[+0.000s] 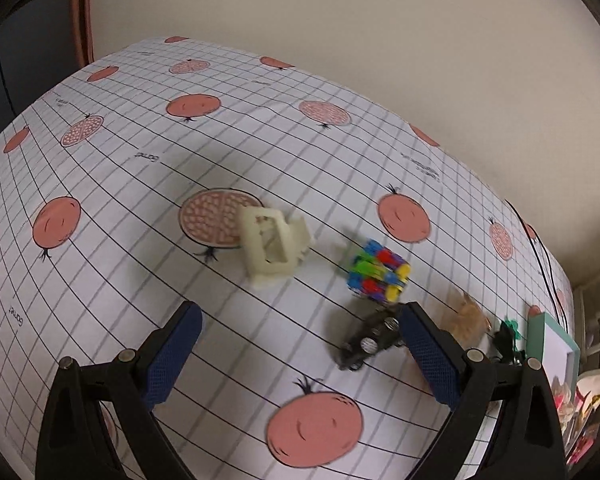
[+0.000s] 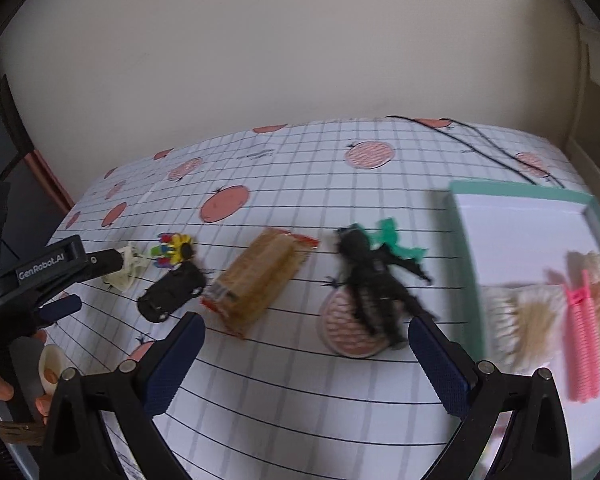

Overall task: Organize objects
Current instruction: 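Withdraw both tools from the tray back over the table, then grasp the wafer snack packet with right tool while left tool grasps the white clip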

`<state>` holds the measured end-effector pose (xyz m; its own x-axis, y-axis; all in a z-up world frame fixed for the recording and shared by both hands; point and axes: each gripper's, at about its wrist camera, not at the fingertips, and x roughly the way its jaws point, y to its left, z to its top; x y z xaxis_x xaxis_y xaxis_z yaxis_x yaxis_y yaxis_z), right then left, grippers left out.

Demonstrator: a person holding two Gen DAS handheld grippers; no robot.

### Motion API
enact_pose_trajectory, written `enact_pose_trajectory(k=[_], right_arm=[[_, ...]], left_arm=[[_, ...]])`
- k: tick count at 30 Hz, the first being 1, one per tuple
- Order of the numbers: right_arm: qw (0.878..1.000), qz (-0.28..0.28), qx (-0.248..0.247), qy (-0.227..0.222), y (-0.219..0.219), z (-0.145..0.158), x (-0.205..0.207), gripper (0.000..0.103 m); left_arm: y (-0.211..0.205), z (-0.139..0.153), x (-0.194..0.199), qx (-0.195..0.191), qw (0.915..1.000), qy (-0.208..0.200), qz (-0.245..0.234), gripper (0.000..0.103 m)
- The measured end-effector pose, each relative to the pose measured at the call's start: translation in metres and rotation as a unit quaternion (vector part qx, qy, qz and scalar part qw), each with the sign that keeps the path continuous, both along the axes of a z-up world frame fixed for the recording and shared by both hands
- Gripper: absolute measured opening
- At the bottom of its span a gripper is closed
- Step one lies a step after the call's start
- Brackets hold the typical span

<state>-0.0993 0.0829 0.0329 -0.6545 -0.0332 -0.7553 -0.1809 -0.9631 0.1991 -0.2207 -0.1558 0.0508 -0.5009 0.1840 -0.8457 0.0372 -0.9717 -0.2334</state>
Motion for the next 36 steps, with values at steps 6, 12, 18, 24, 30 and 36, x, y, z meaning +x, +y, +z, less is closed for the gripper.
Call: enact_pose_trajectory(k=[6,12,18,24,30,36], right_arm=[[1.000,0.000,-0.009,-0.015,-0.016,-0.012,-0.014,0.103],[1.000,0.006,0.001,-0.021,-0.024,-0.014,-0.027,0.103],[0.999,-0.007,-0.005,-0.035,-0.021,-0.021,-0.043,0.103],[0.999,-0.006,0.011,-0.044,-0.025,-0.029,-0.058,0.102],[0.998,-0.006,0.018,-0.051,-0.026,-0.038,-0.070,0.098],[0.998,-0.009,0.024,-0.054,-0.028,-0.040,-0.079,0.089]], left_arm=[[-0.019,-0.008,-0.015,0.025,0.9994,-0.013,0.019,0.099],[-0.027,-0.016,-0.028,0.037,0.9987,-0.017,0.029,0.099],[-0.018,-0.022,-0.040,0.017,0.9997,-0.010,0.013,0.099],[-0.011,-0.035,-0.051,-0.002,0.9999,-0.017,0.000,0.099],[-0.006,-0.037,-0.062,-0.018,0.9997,-0.007,-0.011,0.099],[0.001,-0.038,-0.071,-0.025,0.9995,-0.002,-0.020,0.092]])
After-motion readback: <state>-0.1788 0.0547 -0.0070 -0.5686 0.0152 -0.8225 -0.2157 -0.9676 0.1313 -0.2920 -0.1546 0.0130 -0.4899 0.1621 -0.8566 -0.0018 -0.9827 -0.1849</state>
